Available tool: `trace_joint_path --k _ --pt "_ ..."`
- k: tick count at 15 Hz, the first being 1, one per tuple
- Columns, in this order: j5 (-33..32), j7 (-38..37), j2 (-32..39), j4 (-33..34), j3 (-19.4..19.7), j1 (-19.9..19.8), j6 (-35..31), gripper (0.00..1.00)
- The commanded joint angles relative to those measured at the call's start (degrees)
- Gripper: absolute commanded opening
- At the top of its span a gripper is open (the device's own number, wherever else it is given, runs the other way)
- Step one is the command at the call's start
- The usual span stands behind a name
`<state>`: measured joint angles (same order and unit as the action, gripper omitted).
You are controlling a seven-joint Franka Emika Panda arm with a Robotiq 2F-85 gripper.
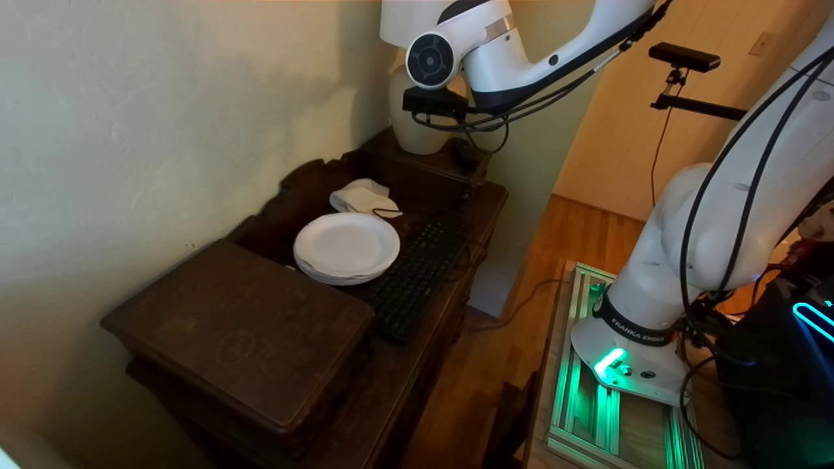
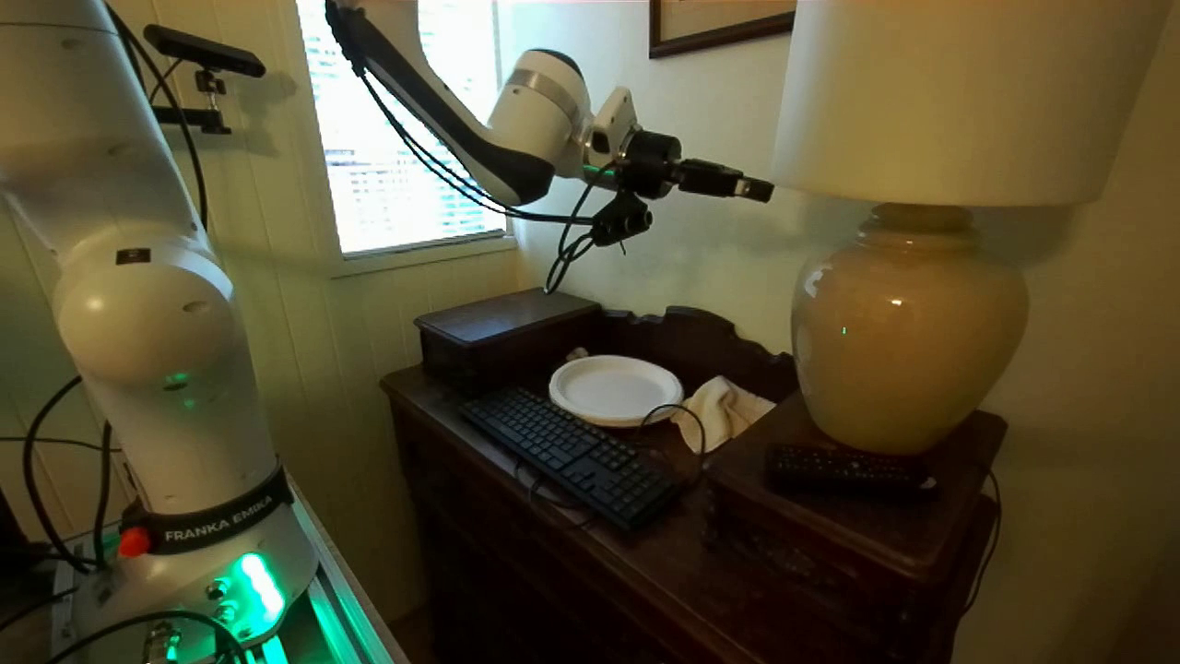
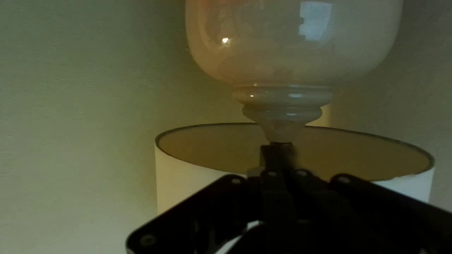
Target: Move the lamp shade slightly to the left
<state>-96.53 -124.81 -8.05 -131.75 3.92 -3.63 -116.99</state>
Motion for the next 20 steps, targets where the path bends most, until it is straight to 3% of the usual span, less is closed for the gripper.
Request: trace_joint_path --k 1,20 --pt "-2.84 -1.24 -2.94 -0.53 -0.22 0.56 0.69 0.0" --pt "-2.4 -1.62 -2.58 -0.67 0.0 0.8 0.39 0.0"
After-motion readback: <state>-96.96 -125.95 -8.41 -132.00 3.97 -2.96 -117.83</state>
